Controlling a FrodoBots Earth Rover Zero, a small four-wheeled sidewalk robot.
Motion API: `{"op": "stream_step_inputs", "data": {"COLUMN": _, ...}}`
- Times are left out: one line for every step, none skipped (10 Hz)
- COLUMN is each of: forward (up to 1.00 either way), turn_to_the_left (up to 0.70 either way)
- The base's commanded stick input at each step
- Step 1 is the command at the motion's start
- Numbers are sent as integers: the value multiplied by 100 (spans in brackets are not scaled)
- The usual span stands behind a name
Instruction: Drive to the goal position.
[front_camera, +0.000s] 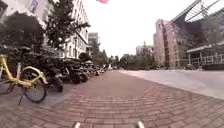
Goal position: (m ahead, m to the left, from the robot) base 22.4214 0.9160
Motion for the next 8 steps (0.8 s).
{"op": "stream_step_inputs", "data": {"forward": 70, "turn_to_the_left": 0}}
{"op": "stream_step_inputs", "data": {"forward": 70, "turn_to_the_left": 0}}
{"op": "stream_step_inputs", "data": {"forward": 70, "turn_to_the_left": 0}}
{"op": "stream_step_inputs", "data": {"forward": 70, "turn_to_the_left": 0}}
{"op": "stream_step_inputs", "data": {"forward": 70, "turn_to_the_left": 0}}
{"op": "stream_step_inputs", "data": {"forward": 70, "turn_to_the_left": 0}}
{"op": "stream_step_inputs", "data": {"forward": 70, "turn_to_the_left": 0}}
{"op": "stream_step_inputs", "data": {"forward": 70, "turn_to_the_left": 0}}
